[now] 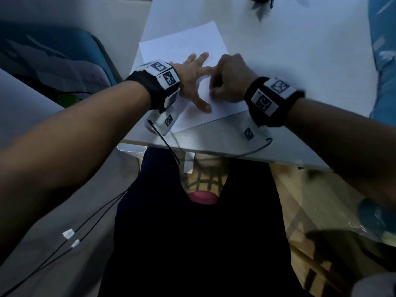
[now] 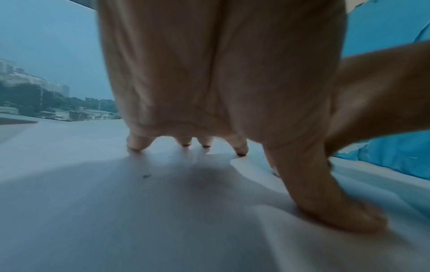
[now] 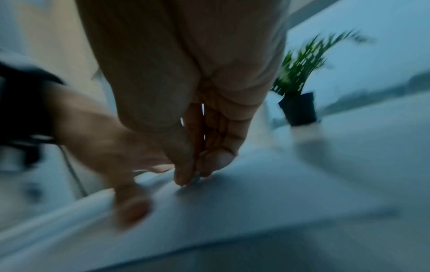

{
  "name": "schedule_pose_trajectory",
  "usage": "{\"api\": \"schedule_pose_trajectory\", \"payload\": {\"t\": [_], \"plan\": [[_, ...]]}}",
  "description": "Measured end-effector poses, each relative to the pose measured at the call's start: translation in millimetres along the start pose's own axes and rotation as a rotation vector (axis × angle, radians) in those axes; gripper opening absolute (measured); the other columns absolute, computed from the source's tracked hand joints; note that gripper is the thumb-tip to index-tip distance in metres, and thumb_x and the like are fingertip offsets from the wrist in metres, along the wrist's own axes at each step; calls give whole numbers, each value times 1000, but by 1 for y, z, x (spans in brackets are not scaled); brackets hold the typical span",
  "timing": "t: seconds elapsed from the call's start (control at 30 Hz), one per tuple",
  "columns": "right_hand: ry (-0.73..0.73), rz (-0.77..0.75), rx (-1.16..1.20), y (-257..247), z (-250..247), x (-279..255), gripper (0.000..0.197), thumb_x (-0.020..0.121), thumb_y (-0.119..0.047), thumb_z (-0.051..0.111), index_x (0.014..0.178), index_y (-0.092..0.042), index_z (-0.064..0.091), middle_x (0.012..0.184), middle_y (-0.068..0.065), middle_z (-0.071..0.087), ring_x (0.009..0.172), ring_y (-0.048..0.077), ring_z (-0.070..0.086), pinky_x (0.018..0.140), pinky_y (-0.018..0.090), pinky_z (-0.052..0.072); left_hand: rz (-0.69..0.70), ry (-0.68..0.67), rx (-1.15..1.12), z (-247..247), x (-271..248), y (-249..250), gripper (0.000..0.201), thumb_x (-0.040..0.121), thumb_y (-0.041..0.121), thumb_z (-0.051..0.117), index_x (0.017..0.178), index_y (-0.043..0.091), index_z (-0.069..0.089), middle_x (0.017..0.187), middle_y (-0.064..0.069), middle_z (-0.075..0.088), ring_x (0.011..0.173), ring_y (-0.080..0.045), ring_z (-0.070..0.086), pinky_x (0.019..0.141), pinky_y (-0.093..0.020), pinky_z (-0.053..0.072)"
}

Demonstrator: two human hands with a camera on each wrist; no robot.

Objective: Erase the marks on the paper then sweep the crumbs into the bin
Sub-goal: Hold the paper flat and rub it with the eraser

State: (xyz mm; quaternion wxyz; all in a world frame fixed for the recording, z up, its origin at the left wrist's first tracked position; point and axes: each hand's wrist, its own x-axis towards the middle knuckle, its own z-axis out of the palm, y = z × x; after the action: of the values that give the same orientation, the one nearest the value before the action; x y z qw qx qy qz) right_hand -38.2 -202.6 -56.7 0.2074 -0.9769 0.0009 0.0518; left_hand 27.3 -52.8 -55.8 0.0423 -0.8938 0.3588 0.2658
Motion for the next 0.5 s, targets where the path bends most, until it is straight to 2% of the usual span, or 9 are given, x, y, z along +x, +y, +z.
{"api": "schedule_pose_trajectory", "payload": {"t": [0.03,0.1,0.17,0.2,0.27,0.3,0.37,0.43,0.5], "plan": [[-28,-1,-12,0,-1,-1,27,74,-25,67,90,-5,76,90,14,74,89,27,70,85,26,54,1,-1,-1,0,0,0,120,55,74,77,148,55,4,163,4,-16,150,-24,-12,111,-71,12],[41,70,-5,9,-11,2,26,75,-24,70,91,-5,78,93,15,74,92,29,69,83,22,50,-7,7,7,0,0,1,121,56,74,76,149,54,1,163,5,-16,150,-23,-13,110,-71,12],[106,97,4,12,-12,3,26,74,-23,71,91,-3,76,94,15,73,93,29,69,85,25,52,-14,11,14,1,-2,2,122,56,75,76,149,54,-1,163,5,-17,150,-22,-13,111,-71,12],[74,58,2,5,-6,-1,25,74,-23,71,90,-4,76,91,13,73,90,26,69,85,26,53,-9,5,11,0,-1,2,122,56,75,76,149,55,-1,162,4,-18,150,-23,-13,111,-71,12],[-45,-24,5,-5,3,-11,20,73,-24,74,87,-10,78,85,6,74,81,15,67,78,20,50,4,-9,5,0,0,1,123,54,76,76,148,56,-1,162,4,-19,150,-24,-14,111,-71,11],[-61,-14,14,-5,-2,-11,19,73,-24,76,87,-12,80,84,5,75,78,11,65,73,18,46,2,-9,9,0,0,0,123,55,76,75,148,56,-3,162,4,-19,150,-23,-14,111,-71,11],[34,83,62,8,-19,-3,23,72,-23,77,90,-10,80,88,9,76,80,13,66,68,18,45,-8,-4,11,1,-1,2,122,56,75,74,148,55,-3,162,5,-19,150,-23,-14,111,-70,11],[76,92,47,11,-18,0,25,73,-22,75,91,-6,78,92,13,75,88,21,69,78,23,51,-4,-5,6,1,-2,4,122,56,75,75,149,54,-2,162,5,-18,150,-23,-14,111,-71,12],[-2,0,23,-9,-1,-9,23,73,-23,71,88,-6,77,88,11,74,87,22,69,83,27,54,4,-23,3,0,-1,2,124,54,76,75,148,54,-2,162,4,-20,149,-24,-15,111,-71,10]]}}
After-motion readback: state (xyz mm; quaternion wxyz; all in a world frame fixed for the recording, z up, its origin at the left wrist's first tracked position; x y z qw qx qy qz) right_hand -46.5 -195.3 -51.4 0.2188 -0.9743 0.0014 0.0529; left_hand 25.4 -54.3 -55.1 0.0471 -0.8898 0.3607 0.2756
